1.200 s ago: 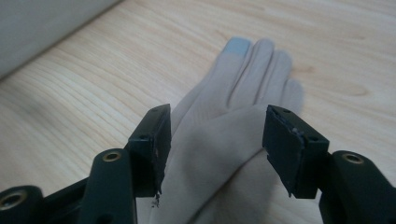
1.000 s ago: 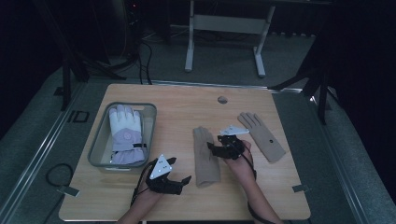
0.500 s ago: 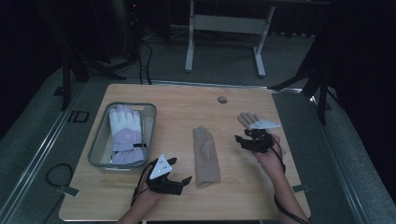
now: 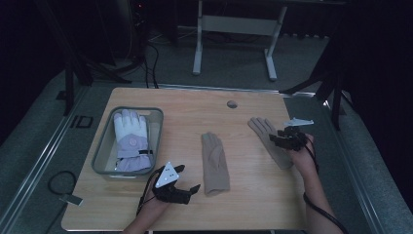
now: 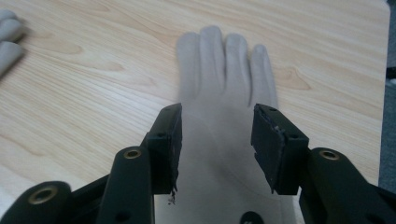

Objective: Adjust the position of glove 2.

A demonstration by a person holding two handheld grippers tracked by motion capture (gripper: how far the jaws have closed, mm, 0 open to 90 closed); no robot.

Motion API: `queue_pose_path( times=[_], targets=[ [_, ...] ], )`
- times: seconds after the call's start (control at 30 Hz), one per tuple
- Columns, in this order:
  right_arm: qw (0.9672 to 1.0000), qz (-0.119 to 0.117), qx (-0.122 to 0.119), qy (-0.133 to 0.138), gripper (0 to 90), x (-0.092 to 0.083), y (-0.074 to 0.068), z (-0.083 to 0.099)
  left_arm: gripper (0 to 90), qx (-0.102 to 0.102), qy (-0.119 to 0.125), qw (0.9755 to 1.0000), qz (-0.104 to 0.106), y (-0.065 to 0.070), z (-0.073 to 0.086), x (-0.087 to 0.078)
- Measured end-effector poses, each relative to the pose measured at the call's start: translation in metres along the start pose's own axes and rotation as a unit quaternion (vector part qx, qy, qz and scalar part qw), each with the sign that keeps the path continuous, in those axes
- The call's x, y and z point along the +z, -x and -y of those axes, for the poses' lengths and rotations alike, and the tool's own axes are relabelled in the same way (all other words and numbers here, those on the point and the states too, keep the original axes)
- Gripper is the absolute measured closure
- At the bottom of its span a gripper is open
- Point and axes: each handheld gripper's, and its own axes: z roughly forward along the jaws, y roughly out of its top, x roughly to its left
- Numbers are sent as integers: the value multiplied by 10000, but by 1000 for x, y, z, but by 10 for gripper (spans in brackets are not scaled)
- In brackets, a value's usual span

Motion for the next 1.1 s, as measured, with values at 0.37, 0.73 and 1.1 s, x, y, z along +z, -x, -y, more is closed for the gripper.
queue_pose_path(
  times=[0.37, 0.73, 1.1],
  targets=[
    [9995, -165, 91, -259, 557, 25, 19, 16, 100, -12, -11, 10000, 56, 1, 1, 1],
    [9992, -98, 273, -290, 808, 27, 11, 23, 100, -30, -27, 10000, 65, 1, 2, 2],
    [9907, 442, 1280, 143, 840, -3, -20, 23, 100, -57, 73, 10000, 34, 1, 0, -1]
  ],
)
